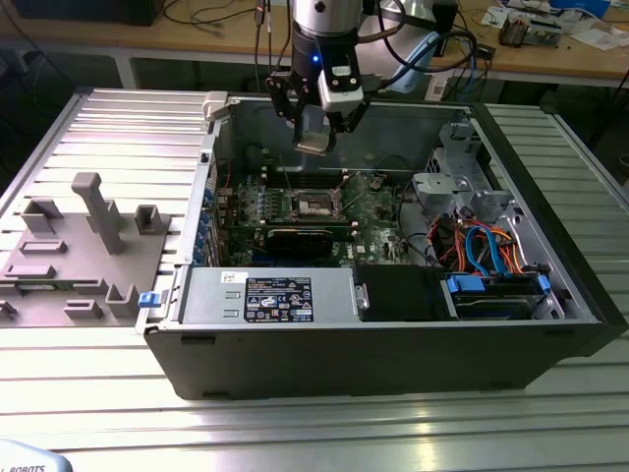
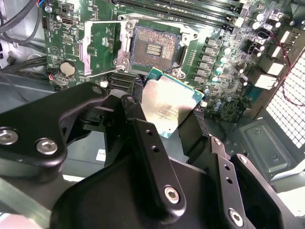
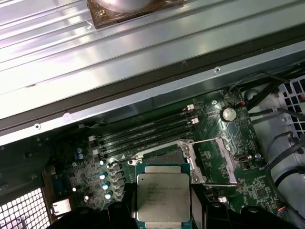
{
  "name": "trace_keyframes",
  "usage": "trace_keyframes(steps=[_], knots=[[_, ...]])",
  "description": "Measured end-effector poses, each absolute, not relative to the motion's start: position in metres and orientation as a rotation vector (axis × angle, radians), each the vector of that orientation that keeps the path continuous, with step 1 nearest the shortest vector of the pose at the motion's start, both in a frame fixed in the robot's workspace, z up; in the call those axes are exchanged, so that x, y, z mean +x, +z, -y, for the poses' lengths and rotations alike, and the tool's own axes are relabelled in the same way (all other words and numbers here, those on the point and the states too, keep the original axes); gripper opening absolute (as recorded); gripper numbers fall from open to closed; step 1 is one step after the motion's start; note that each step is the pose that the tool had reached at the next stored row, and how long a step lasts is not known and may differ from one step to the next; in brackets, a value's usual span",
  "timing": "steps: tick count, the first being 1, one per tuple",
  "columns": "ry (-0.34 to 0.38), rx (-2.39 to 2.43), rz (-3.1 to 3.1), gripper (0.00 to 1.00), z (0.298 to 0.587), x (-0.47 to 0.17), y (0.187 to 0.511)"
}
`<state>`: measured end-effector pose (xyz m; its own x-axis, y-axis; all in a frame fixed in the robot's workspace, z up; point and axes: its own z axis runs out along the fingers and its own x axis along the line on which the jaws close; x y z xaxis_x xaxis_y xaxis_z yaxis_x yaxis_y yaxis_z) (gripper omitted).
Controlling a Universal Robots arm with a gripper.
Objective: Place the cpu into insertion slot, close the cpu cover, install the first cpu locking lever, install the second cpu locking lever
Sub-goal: 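Place the cpu into insertion slot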
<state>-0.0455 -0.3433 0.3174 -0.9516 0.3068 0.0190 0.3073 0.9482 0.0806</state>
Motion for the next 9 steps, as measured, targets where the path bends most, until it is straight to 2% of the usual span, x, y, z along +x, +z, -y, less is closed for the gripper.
trace_keyframes(steps=[9], knots=[[-0.130,-0.530,3.089,0.54,0.3433,-0.0455,0.3166]])
